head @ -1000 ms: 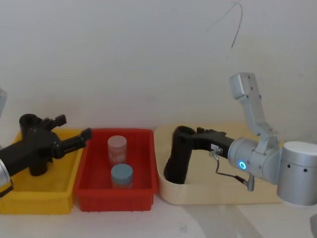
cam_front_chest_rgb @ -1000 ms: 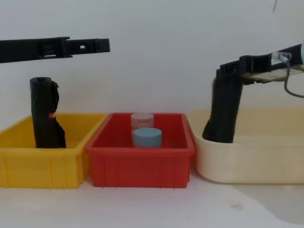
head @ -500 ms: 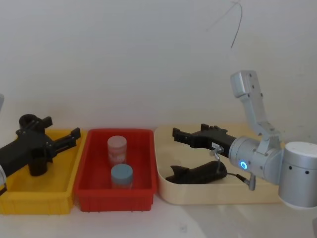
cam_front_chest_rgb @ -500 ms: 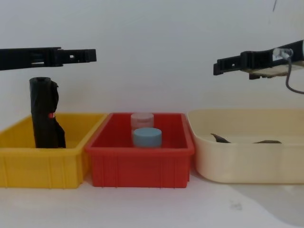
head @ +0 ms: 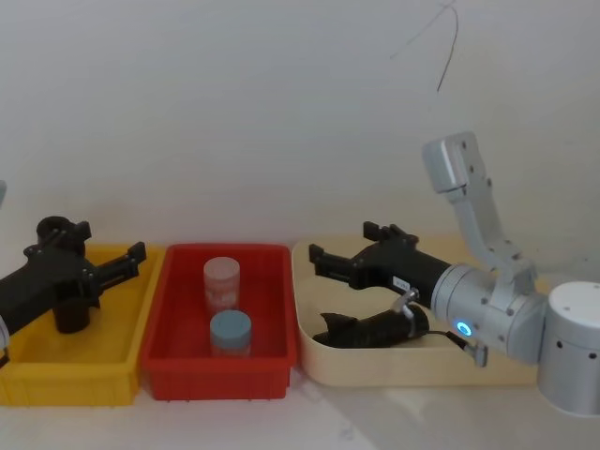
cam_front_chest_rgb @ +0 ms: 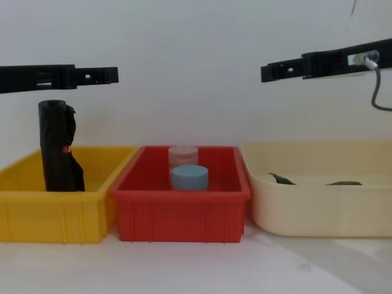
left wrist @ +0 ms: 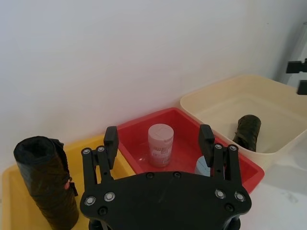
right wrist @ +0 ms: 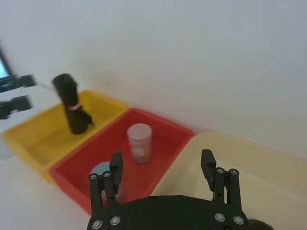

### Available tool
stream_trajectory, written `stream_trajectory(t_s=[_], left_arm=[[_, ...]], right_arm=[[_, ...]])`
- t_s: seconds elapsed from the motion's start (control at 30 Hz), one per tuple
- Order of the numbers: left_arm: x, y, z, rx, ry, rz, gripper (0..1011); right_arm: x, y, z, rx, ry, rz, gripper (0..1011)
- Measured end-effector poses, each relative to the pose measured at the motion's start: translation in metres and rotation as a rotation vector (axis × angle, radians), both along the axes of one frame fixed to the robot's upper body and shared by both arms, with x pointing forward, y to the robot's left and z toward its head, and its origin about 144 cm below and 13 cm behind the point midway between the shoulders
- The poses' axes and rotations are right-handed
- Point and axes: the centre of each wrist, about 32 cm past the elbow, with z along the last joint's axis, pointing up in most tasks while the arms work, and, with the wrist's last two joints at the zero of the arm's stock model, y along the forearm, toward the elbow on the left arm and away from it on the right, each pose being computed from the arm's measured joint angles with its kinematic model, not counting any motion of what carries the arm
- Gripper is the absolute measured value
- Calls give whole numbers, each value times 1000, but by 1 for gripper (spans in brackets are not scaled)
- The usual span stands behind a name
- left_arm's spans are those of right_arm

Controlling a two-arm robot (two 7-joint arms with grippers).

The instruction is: Pick up the garbage bag with the one hand and transfer it to the other hand.

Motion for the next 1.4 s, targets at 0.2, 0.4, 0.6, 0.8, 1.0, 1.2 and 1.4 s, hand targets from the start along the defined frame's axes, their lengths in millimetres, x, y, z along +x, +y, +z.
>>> stream_trajectory(t_s=[0.2, 0.4, 0.6, 0.8, 1.0, 1.2, 1.4], left_arm=[[0, 0, 0, 1, 0, 7, 1001], [0, 0, 0, 2, 1, 11, 1001], [0, 0, 0, 3, 1, 13, 1001], [0, 0, -1, 3, 1, 15, 1001], [0, 0, -1, 4, 1, 16, 1001], [0, 0, -1, 4, 1, 17, 1001], [0, 0, -1, 4, 1, 17, 1001]], right_arm=[[-9, 5, 0, -37, -40, 85, 1000], [-14, 14, -1, -71, -45, 176, 1000], [-15, 27, -4, -98, -11, 239, 1000], [-13, 40, -8, -111, 31, 266, 1000], [-8, 50, -12, -115, 66, 264, 1000], [0, 58, -13, -130, 86, 241, 999], [6, 64, -13, -145, 98, 225, 1000]])
